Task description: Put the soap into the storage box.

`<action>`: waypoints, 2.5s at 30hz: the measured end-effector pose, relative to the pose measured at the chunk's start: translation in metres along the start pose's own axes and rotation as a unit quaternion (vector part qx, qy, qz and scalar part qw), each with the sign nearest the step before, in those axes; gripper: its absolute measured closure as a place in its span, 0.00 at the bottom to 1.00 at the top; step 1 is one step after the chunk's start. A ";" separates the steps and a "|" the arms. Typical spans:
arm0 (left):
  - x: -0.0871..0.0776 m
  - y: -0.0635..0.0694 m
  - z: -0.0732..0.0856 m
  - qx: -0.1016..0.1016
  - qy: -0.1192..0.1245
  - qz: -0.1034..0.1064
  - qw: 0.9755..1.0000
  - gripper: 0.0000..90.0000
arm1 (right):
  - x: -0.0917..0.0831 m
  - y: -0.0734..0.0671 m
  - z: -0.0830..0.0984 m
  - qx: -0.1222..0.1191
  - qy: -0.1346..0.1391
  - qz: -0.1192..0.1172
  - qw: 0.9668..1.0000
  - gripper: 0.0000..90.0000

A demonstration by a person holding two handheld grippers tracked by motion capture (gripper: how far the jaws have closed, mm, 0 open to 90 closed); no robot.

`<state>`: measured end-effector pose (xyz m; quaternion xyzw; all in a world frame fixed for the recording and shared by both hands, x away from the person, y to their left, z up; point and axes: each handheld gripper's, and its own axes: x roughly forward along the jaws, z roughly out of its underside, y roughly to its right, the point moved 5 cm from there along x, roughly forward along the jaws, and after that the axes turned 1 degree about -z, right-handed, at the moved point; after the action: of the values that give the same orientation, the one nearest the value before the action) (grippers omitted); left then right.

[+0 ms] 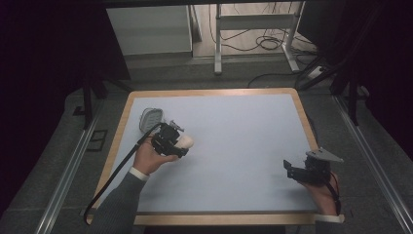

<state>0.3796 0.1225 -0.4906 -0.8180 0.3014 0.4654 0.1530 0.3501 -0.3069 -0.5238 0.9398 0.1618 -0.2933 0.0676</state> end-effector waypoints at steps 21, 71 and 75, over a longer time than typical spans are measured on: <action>-0.007 -0.028 -0.006 -0.027 0.009 -0.010 1.000 0.55 | 0.001 0.003 0.002 0.003 -0.003 0.006 1.000 0.08; -0.013 -0.106 -0.024 -0.112 0.013 -0.056 0.992 0.55 | 0.001 0.004 0.002 0.001 -0.004 0.013 1.000 0.08; -0.010 -0.113 -0.024 -0.122 0.010 -0.059 0.991 0.55 | -0.001 0.004 0.000 -0.004 0.006 0.017 1.000 0.09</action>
<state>0.4640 0.2002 -0.4732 -0.8514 0.1952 0.4808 0.0759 0.3512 -0.3107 -0.5231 0.9440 0.1473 -0.2854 0.0758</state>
